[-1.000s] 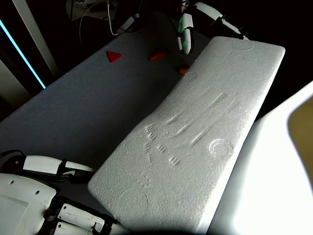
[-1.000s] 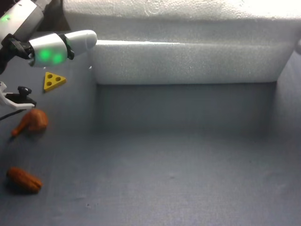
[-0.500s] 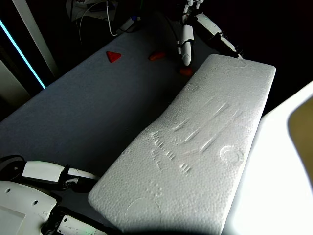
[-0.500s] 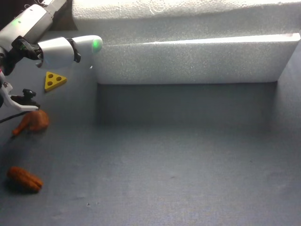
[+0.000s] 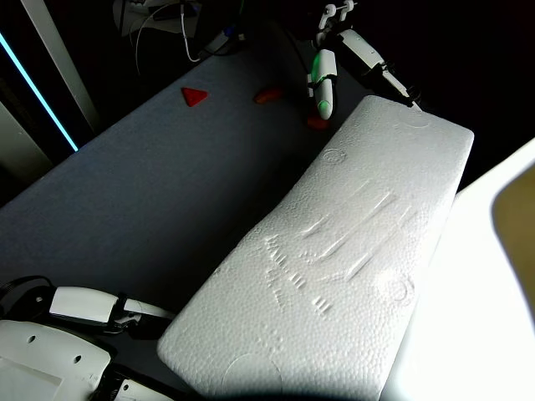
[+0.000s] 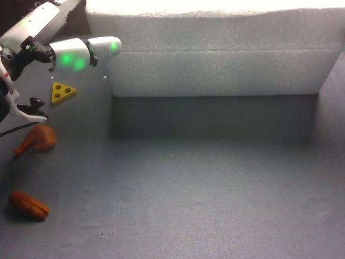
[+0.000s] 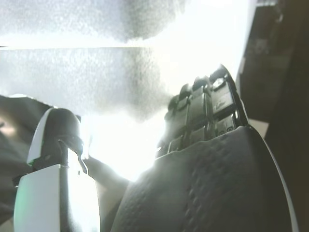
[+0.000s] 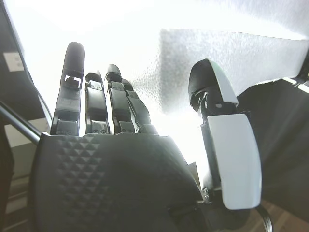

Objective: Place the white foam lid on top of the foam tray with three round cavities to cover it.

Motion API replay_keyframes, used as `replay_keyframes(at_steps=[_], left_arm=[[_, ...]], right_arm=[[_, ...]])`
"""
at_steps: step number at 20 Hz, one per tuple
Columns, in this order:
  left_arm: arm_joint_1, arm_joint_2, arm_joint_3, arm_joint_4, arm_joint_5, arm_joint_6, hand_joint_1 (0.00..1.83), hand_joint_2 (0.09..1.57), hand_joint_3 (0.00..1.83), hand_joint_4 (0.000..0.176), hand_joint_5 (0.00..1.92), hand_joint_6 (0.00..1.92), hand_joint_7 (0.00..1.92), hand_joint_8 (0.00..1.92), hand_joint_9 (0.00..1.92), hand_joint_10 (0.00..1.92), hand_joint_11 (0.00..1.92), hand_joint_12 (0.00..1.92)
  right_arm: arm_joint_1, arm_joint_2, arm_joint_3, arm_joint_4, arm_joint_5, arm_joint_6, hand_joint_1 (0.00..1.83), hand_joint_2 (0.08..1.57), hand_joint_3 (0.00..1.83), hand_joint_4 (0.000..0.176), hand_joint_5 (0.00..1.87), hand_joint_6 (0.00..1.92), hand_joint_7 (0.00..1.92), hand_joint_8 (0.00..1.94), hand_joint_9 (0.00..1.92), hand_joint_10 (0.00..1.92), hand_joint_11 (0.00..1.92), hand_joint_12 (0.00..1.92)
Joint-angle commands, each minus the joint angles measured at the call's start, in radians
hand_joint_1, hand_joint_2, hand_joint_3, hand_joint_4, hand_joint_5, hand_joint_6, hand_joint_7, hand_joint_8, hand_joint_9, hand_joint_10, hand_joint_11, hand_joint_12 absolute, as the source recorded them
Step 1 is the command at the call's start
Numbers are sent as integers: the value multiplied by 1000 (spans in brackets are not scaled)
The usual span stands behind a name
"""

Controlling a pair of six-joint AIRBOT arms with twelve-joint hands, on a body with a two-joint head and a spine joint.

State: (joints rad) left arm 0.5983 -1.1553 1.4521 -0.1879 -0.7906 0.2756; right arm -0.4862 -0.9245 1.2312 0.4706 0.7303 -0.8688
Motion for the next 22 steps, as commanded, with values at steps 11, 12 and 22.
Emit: replay_keyframes(at_steps=[11, 12, 22], left_arm=[[-1, -34, 39, 38, -29, 16, 505, 1084, 0, 0, 0, 0, 46, 7, 88, 37, 0, 1253], [4, -32, 38, 32, -26, 21, 510, 1100, 4, 0, 0, 0, 47, 4, 88, 39, 0, 1357], [69, 1, 14, -45, -66, 44, 499, 1100, 6, 0, 13, 3, 28, 8, 94, 33, 0, 1307]], right_arm=[[17, -41, 77, -37, -23, 4, 588, 1206, 0, 0, 0, 0, 0, 0, 0, 0, 0, 0], [19, -42, 80, -37, -30, 4, 585, 1209, 0, 0, 0, 0, 0, 0, 0, 0, 0, 0], [20, -38, 59, -47, -12, 4, 516, 1191, 0, 30, 0, 0, 0, 0, 0, 0, 0, 0]])
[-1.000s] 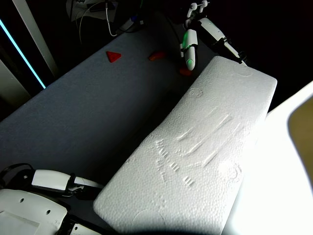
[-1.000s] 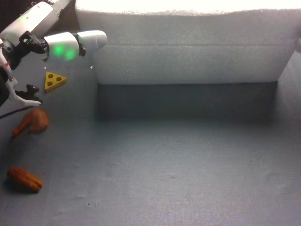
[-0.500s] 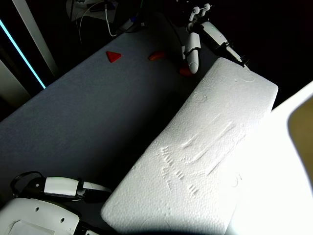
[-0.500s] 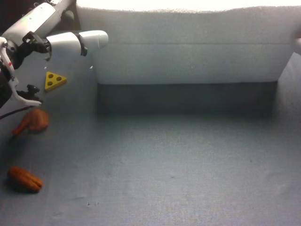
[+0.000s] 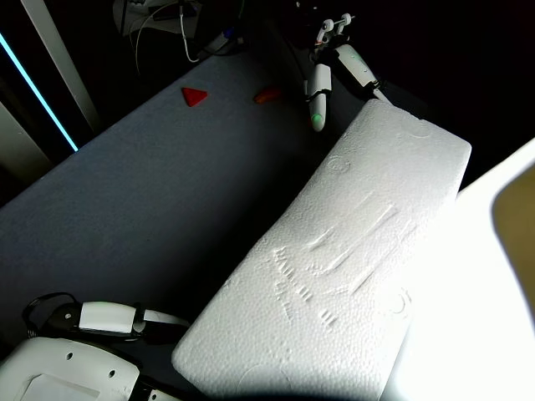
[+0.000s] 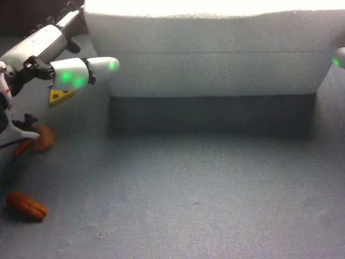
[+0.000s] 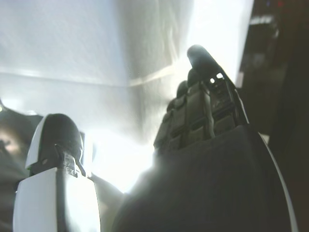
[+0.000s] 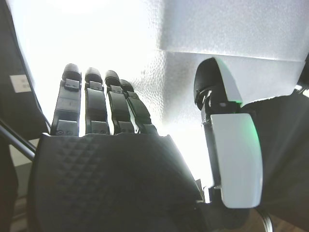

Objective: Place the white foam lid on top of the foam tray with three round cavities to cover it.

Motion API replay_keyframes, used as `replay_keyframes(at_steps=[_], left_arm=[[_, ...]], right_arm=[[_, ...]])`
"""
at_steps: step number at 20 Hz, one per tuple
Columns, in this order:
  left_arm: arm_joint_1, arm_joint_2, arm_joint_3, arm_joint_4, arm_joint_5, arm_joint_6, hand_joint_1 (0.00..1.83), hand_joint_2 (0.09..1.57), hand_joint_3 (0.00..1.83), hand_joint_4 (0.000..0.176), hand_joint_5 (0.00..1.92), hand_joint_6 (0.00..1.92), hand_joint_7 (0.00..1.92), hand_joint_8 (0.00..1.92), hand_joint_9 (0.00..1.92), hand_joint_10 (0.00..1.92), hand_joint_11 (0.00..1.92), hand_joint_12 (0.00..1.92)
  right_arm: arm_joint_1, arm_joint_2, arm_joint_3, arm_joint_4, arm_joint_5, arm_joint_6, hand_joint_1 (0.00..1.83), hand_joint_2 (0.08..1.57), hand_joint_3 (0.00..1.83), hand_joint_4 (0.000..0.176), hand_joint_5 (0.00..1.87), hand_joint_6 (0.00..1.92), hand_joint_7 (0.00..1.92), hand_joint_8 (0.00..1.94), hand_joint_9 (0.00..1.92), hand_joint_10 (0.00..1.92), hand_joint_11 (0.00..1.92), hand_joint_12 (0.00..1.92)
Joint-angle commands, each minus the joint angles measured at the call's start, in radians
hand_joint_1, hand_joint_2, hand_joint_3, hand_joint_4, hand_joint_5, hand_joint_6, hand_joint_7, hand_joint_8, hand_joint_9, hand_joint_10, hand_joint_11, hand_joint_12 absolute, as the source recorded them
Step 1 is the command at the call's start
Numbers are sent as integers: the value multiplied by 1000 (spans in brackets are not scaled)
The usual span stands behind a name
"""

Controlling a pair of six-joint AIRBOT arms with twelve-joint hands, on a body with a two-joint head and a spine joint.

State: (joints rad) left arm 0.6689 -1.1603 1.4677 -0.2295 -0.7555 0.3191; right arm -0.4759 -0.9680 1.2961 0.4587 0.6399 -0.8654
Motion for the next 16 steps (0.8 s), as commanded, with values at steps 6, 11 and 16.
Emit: replay_keyframes(at_steps=[6, 11, 16], left_arm=[[13, 10, -2, -17, -99, 5, 453, 1104, 1, 0, 4, 1, 24, 4, 103, 32, 0, 1428], [33, 23, -16, -30, -125, 3, 486, 1112, 2, 0, 14, 0, 29, 4, 83, 17, 0, 1331], [41, 30, -24, -30, -144, -1, 488, 1117, 1, 3, 9, 0, 10, 0, 76, 8, 0, 1261]], right_arm=[[9, 5, -9, -33, 79, 0, 562, 1219, 6, 0, 0, 0, 0, 0, 0, 0, 0, 0], [8, 22, -28, -14, 89, -18, 593, 1245, 14, 0, 0, 0, 0, 0, 0, 0, 0, 0], [-8, 58, -57, 23, 118, -67, 569, 1229, 4, 0, 0, 0, 0, 0, 0, 0, 66, 31]])
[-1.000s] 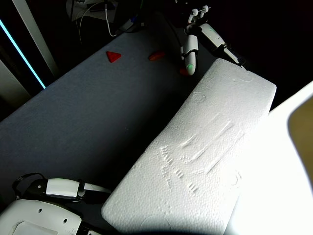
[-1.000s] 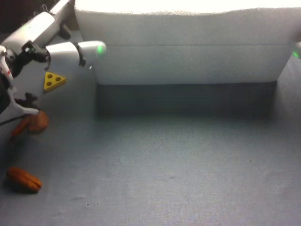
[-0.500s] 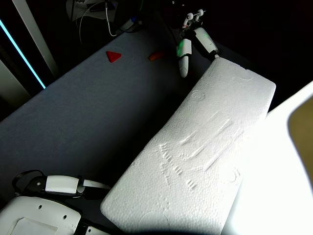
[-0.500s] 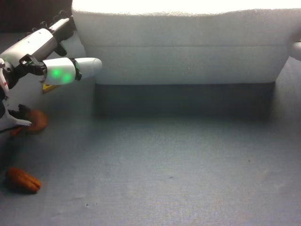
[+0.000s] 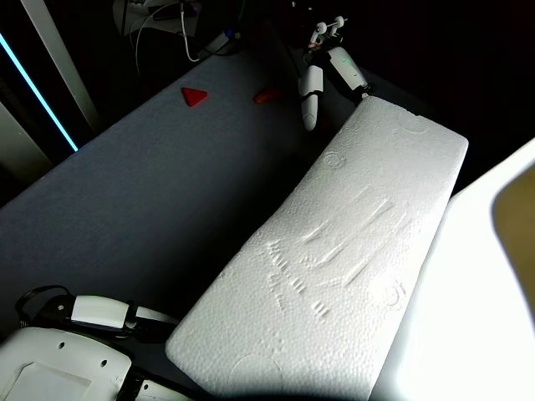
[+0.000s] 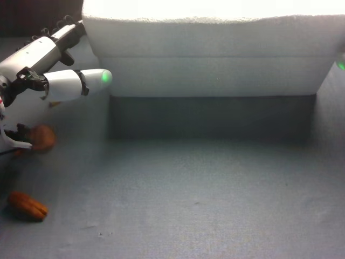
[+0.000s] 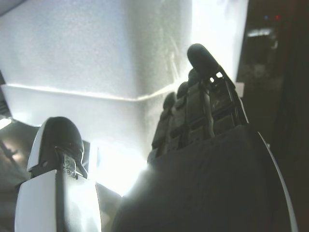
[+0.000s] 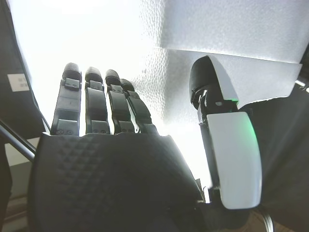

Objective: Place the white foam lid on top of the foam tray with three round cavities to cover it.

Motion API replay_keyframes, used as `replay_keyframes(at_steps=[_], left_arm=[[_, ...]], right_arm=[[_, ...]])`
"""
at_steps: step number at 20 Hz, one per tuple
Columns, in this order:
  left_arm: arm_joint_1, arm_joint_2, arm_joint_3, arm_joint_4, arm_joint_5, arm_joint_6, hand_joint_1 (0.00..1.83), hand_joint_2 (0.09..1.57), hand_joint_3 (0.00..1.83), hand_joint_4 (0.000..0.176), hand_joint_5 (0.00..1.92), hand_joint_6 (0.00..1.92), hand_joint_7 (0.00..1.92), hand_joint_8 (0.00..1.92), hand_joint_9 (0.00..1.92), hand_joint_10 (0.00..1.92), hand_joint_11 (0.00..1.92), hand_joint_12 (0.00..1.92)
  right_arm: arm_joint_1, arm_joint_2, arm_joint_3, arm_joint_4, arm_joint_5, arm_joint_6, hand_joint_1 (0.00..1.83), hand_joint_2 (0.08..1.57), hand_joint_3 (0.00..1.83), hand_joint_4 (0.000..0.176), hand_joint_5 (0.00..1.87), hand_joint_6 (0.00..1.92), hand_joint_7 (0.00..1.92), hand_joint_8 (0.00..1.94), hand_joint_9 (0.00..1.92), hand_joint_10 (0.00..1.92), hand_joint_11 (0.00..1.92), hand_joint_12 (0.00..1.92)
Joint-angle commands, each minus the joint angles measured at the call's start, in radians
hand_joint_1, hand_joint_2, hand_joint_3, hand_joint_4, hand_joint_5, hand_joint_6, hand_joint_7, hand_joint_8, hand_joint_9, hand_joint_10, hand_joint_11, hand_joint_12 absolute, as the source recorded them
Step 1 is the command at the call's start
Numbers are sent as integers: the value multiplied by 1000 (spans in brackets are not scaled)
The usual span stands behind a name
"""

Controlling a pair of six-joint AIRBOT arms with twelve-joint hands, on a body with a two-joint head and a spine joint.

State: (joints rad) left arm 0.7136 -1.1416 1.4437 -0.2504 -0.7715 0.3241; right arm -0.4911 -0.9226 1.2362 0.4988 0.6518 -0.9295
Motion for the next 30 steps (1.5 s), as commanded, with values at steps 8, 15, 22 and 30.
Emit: replay_keyframes(at_steps=[8, 15, 22, 30], left_arm=[[0, 15, -4, -9, -141, -8, 471, 1128, 1, 1, 18, 1, 11, 3, 74, 4, 0, 1227], [21, 22, -7, -22, -148, -8, 506, 1141, 1, 3, 4, 5, 0, 0, 0, 1, 0, 1000], [68, 82, -59, -50, -229, 10, 498, 1158, 2, 0, 20, 5, 0, 0, 0, 0, 0, 593], [162, 192, -204, -29, -484, 5, 475, 1166, 1, 5, 24, 4, 0, 0, 0, 0, 0, 648]], right_arm=[[-14, 57, -25, 46, 157, -51, 535, 1291, 1, 0, 0, 0, 0, 0, 0, 0, 0, 623], [-19, 95, -52, 61, 184, -79, 537, 1315, 3, 0, 0, 0, 0, 0, 0, 0, 0, 6], [-70, 163, -126, 58, 295, -80, 515, 1303, 0, 13, 0, 0, 0, 0, 0, 0, 0, 506], [-147, 252, -288, -63, 515, -56, 514, 1180, 0, 164, 0, 0, 0, 0, 52, 35, 0, 1299]])
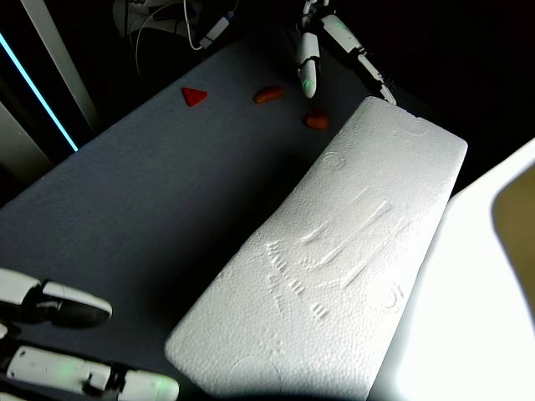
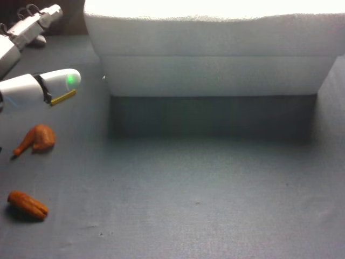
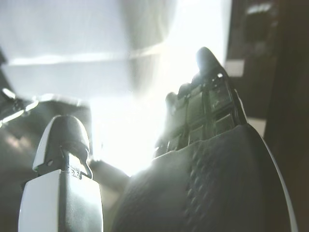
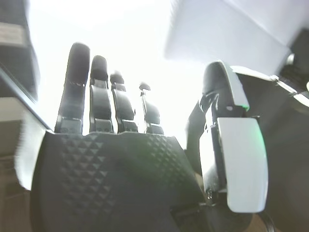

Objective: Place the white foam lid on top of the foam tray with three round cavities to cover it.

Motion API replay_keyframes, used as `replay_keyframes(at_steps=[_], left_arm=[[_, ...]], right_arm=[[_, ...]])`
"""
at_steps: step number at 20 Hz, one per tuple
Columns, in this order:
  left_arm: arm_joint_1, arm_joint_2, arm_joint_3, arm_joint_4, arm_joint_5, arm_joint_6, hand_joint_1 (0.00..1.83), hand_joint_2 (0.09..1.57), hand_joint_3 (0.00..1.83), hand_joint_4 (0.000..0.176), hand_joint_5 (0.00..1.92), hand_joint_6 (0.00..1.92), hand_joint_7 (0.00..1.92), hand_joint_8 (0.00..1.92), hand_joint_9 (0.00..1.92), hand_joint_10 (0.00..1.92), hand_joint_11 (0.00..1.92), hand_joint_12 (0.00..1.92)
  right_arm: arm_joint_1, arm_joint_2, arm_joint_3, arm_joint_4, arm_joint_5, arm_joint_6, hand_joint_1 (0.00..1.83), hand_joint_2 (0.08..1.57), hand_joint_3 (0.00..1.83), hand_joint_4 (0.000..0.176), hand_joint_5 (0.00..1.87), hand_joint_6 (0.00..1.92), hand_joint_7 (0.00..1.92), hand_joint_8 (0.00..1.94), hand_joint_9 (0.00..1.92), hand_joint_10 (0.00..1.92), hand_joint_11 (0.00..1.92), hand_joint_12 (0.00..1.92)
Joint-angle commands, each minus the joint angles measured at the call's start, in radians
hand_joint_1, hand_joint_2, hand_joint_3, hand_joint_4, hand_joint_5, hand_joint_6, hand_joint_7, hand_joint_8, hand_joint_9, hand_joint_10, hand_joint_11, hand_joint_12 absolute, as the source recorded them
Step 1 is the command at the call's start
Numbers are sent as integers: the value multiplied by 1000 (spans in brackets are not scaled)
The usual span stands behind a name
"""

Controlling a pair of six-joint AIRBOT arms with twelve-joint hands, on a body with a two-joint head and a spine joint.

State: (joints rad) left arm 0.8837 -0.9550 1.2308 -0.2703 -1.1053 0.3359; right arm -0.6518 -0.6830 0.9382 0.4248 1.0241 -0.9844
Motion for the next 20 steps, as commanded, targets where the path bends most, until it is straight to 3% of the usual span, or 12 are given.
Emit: replay_keyframes(at_steps=[1, 2, 3, 4, 6, 7, 8, 10, 12, 14, 15, 20], left_arm=[[2, 18, -10, -2, -178, -7, 500, 1172, 3, 0, 31, 7, 0, 0, 0, 0, 0, 619], [12, 31, -29, 9, -211, -7, 494, 1176, 1, 8, 27, 3, 0, 0, 0, 0, 0, 662], [22, 43, -47, 17, -235, -6, 486, 1180, 2, 19, 30, 4, 0, 0, 0, 0, 0, 669], [35, 53, -62, 23, -261, -6, 473, 1179, 2, 30, 34, 5, 0, 0, 0, 0, 0, 667], [62, 74, -97, 40, -309, -6, 489, 1194, 2, 0, 46, 3, 16, 1, 4, 1, 0, 544], [72, 82, -111, 48, -330, -6, 474, 1198, 3, 2, 49, 3, 14, 0, 5, 1, 0, 520], [82, 90, -126, 59, -351, -6, 465, 1199, 3, 11, 44, 1, 4, 0, 4, 1, 0, 511], [91, 100, -150, 86, -367, -6, 426, 1191, 0, 0, 35, 6, 18, 2, 17, 4, 0, 418], [93, 99, -166, 122, -369, -15, 417, 1196, 0, 3, 22, 1, 7, 2, 13, 4, 0, 251], [91, 96, -175, 159, -366, -27, 388, 1210, 1, 22, 0, 0, 0, 0, 0, 0, 0, 122], [89, 95, -179, 174, -362, -31, 370, 1207, 0, 4, 0, 0, 0, 0, 0, 0, 0, 108], [64, 67, -182, 259, -309, -69, 368, 1214, 0, 5, 0, 0, 0, 0, 0, 0, 0, 0]], right_arm=[[-3, 20, -5, -10, 168, 14, 515, 1160, 1, 166, 0, 0, 5, 1, 10, 242, 0, 1312], [-21, 26, -21, -31, 195, 28, 535, 1154, 1, 160, 0, 0, 22, 8, 1, 275, 0, 1243], [-36, 30, -33, -44, 213, 35, 543, 1180, 5, 132, 0, 0, 4, 1, 0, 141, 0, 897], [-53, 32, -46, -57, 232, 40, 538, 1203, 7, 119, 0, 0, 0, 0, 0, 123, 0, 764], [-107, 40, -71, -80, 289, 71, 531, 1227, 5, 128, 0, 0, 0, 0, 11, 108, 0, 744], [-129, 45, -81, -96, 310, 96, 533, 1266, 9, 90, 0, 0, 0, 0, 1, 21, 0, 650], [-152, 49, -91, -112, 330, 118, 531, 1267, 4, 77, 0, 0, 0, 0, 0, 3, 0, 508], [-181, 51, -104, -140, 354, 152, 557, 1266, 1, 40, 8, 4, 9, 2, 45, 17, 0, 487], [-202, 50, -116, -174, 363, 174, 573, 1281, 4, 45, 17, 8, 2, 0, 14, 15, 0, 114], [-210, 42, -118, -214, 362, 202, 544, 1295, 8, 17, 3, 1, 0, 0, 9, 14, 0, 65], [-212, 40, -120, -230, 360, 212, 546, 1300, 6, 0, 0, 0, 0, 0, 1, 2, 0, 14], [-213, 26, -122, -306, 312, 257, 562, 1295, 2, 0, 0, 0, 0, 0, 0, 0, 0, 0]])
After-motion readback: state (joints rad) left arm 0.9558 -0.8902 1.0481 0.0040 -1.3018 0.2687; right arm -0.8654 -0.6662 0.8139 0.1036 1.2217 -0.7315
